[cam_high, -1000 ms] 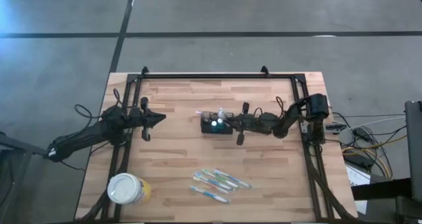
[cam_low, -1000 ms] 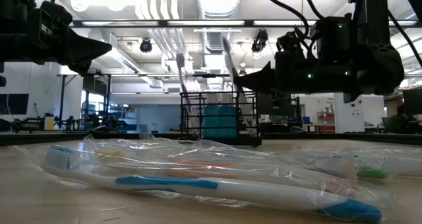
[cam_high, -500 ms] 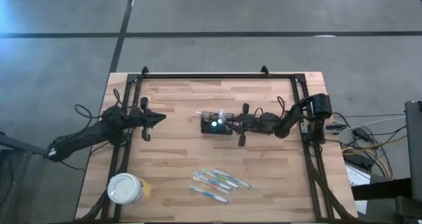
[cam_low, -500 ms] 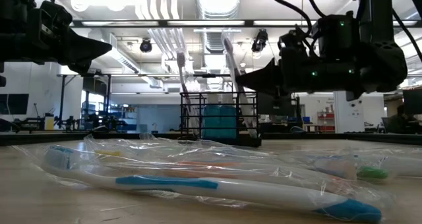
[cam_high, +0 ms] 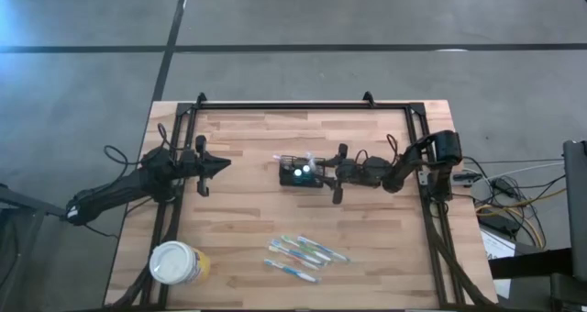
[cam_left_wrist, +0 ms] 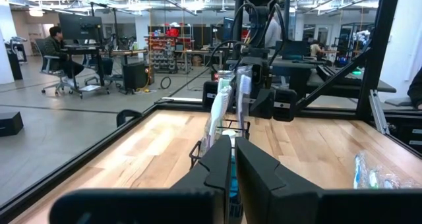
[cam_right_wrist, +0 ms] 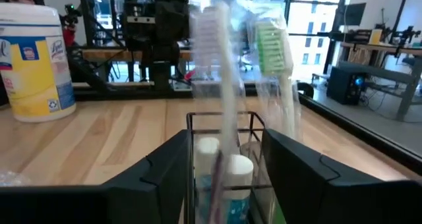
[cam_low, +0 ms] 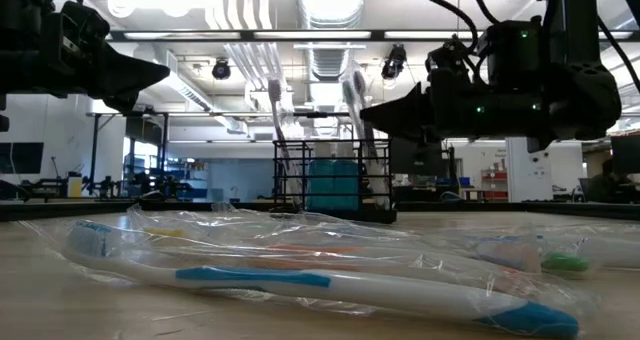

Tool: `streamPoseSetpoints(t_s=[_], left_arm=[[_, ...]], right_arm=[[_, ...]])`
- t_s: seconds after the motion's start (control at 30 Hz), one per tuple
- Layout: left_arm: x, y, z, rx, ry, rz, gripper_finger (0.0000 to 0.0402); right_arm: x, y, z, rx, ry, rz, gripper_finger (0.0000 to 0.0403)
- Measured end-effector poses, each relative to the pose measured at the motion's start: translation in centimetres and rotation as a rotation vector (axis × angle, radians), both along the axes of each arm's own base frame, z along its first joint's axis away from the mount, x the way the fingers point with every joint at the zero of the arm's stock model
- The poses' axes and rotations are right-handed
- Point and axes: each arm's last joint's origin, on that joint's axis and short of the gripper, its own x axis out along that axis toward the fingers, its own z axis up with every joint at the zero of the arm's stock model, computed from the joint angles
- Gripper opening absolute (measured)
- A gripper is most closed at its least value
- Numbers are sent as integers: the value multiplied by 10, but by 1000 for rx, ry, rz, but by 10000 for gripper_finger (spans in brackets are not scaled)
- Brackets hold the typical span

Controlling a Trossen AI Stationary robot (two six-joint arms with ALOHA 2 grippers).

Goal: Pick & Place toothbrushing station
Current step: Put the purple toothbrush into the black organizer, then put the top blue toothbrush into the black organizer

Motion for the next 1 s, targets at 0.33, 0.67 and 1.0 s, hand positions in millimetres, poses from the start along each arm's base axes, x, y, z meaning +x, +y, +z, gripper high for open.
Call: streamPoseSetpoints(t_s=[0.33, 0.67, 1.0], left_arm=[[0, 0, 0, 0, 0, -1, 28], [0, 0, 0, 1, -1, 0, 28], [0, 0, 0, 1, -2, 0, 28]], right_arm=[[-30, 3, 32, -16, -110, -1, 193], [-98, 8, 63, -33, -241, 2, 134], [-121, 13, 58, -8, -114, 62, 33]])
